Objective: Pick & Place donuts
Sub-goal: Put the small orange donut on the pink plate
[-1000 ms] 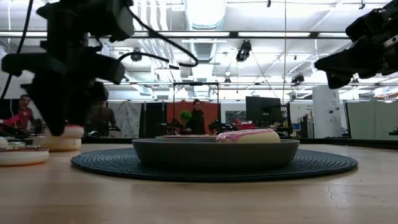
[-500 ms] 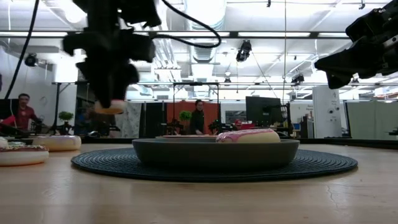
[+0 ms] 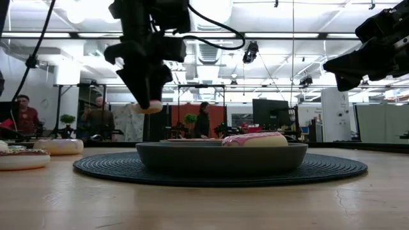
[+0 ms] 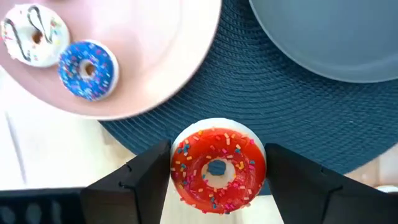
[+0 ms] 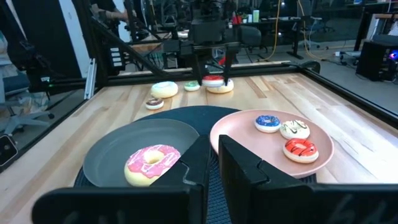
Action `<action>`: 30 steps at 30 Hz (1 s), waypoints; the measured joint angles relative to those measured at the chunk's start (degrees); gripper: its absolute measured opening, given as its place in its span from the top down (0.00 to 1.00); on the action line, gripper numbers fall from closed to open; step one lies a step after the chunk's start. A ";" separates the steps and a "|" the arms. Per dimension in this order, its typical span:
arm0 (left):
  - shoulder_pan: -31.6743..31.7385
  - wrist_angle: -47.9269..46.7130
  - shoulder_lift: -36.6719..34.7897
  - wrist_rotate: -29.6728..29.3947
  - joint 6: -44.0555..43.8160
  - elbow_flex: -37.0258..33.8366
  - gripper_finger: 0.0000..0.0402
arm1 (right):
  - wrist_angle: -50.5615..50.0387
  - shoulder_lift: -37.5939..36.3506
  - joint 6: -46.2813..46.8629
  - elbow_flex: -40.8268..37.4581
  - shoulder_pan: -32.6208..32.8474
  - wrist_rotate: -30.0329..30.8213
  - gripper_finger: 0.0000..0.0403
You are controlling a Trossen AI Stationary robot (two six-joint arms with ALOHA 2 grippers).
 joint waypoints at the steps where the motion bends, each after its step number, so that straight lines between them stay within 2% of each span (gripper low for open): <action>1: 0.37 0.01 0.22 0.00 0.81 0.30 0.45 | 0.00 0.00 0.00 0.00 -0.02 0.00 0.93; 10: 4.32 -0.01 0.85 0.02 5.73 1.37 0.45 | 0.00 0.00 0.00 0.00 -0.02 0.03 0.93; 22: 4.23 -3.06 -2.03 1.82 0.49 1.11 0.45 | 0.05 0.09 -0.02 0.00 0.00 0.05 0.93; 30: 3.76 -3.22 -4.21 2.17 0.14 -2.44 0.45 | -0.05 -0.05 -0.02 0.00 0.00 0.00 0.93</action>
